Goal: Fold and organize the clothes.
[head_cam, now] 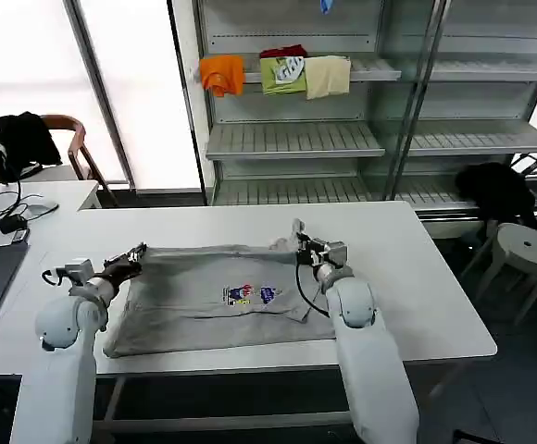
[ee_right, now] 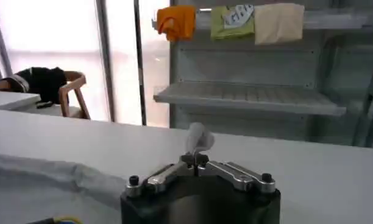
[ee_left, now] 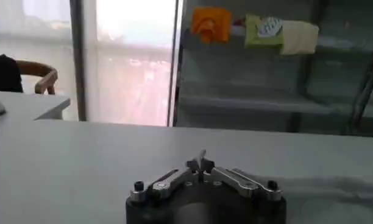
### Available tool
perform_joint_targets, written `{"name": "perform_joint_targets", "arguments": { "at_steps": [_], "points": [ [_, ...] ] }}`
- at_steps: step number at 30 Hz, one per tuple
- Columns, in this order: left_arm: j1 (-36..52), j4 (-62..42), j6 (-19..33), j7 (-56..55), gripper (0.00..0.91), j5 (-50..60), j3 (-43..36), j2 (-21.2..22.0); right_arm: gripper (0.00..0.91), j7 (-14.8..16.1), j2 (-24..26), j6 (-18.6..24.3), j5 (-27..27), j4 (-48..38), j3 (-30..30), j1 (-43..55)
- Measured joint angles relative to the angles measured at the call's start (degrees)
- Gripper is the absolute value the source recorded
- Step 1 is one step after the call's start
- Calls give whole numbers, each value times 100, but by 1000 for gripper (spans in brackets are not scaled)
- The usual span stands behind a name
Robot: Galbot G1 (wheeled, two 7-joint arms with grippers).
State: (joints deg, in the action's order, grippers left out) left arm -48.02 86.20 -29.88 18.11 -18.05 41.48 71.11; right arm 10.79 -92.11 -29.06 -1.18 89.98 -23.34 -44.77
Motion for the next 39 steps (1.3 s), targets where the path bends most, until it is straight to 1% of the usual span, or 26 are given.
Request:
{"name": "perform_joint_targets", "arguments": {
  "at_steps": [8, 18, 27, 39],
  "points": [
    [-615, 354, 138, 151, 0, -438, 101, -185, 0, 21, 297, -157, 127, 772, -75, -670],
    [-1174, 645, 298, 322, 0, -738, 176, -286, 0, 112, 517, -249, 224, 1388, -102, -1244],
    [-1432, 789, 341, 393, 0, -861, 228, -332, 0, 158, 657, -311, 273, 1704, -134, -1539],
    [-1489, 829, 270, 308, 0, -1020, 315, -397, 0, 154, 678, -312, 272, 1751, -160, -1668]
  ]
}}
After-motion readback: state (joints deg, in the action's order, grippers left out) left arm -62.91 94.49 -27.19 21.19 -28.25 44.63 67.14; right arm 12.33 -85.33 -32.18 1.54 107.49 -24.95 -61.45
